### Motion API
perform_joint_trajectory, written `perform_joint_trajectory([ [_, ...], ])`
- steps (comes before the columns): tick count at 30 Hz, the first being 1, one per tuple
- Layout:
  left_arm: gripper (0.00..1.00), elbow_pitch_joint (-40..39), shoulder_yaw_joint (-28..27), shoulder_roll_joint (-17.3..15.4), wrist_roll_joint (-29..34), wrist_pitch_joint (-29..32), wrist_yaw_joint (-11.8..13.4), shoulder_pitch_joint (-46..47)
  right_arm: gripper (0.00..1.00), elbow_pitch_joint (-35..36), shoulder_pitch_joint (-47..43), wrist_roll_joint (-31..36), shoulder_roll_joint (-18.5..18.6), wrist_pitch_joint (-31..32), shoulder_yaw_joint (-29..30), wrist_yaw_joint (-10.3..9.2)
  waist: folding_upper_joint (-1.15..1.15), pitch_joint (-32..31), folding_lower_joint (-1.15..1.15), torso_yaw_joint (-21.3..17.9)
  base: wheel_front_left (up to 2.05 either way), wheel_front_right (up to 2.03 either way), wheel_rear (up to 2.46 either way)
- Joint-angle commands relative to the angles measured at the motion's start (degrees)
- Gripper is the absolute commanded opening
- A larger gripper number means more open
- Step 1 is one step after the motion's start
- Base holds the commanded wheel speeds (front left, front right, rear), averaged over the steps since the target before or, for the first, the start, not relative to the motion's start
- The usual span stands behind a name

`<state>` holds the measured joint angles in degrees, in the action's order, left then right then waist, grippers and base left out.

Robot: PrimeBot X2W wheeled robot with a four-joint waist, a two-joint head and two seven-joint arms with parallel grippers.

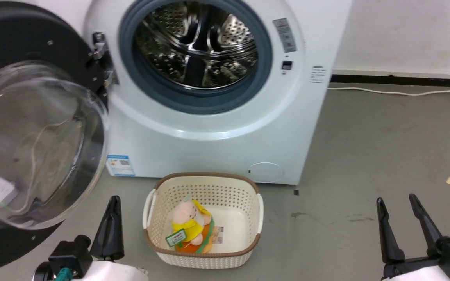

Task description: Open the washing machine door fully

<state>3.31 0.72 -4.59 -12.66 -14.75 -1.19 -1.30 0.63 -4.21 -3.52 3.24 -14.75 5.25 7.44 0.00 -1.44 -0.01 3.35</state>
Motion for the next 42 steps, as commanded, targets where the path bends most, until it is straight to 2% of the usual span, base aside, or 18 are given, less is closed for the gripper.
perform_joint_trajectory([
  [1,0.25,-0.07,-0.18,-0.05,0.35,-0.24,-0.07,-0.71,1.00,0.00,-0.52,0.01,-0.33,-0.25,-0.16,0.05,0.00,-0.44,0.01,-0.99,0.00,0.00,0.00],
  [2,1.00,0.87,0.00,0.12,1.22,-0.25,-0.11,-1.44,1.00,-0.37,-0.91,-0.25,-0.34,-0.25,-0.64,0.05,0.00,-0.58,0.01,-1.73,0.00,0.00,0.00],
  [11,1.00,4.60,1.56,0.97,3.21,-0.25,-0.14,-4.49,1.00,-1.22,-1.70,-1.73,-0.35,-0.25,-1.58,0.05,0.00,-0.94,0.01,-2.97,0.00,0.00,0.00],
  [21,1.00,4.91,2.65,1.60,3.66,-0.25,0.41,-4.44,1.00,-2.11,-2.06,-1.72,-0.35,-0.25,-2.17,0.05,0.00,-1.02,0.01,-2.07,0.00,0.00,0.00],
  [42,1.00,5.03,2.98,1.69,4.98,-0.25,-0.10,-3.70,1.00,-2.89,-2.08,-1.40,-0.36,-0.25,-2.61,0.05,0.00,-0.98,0.01,-1.87,0.00,0.00,0.00],
])
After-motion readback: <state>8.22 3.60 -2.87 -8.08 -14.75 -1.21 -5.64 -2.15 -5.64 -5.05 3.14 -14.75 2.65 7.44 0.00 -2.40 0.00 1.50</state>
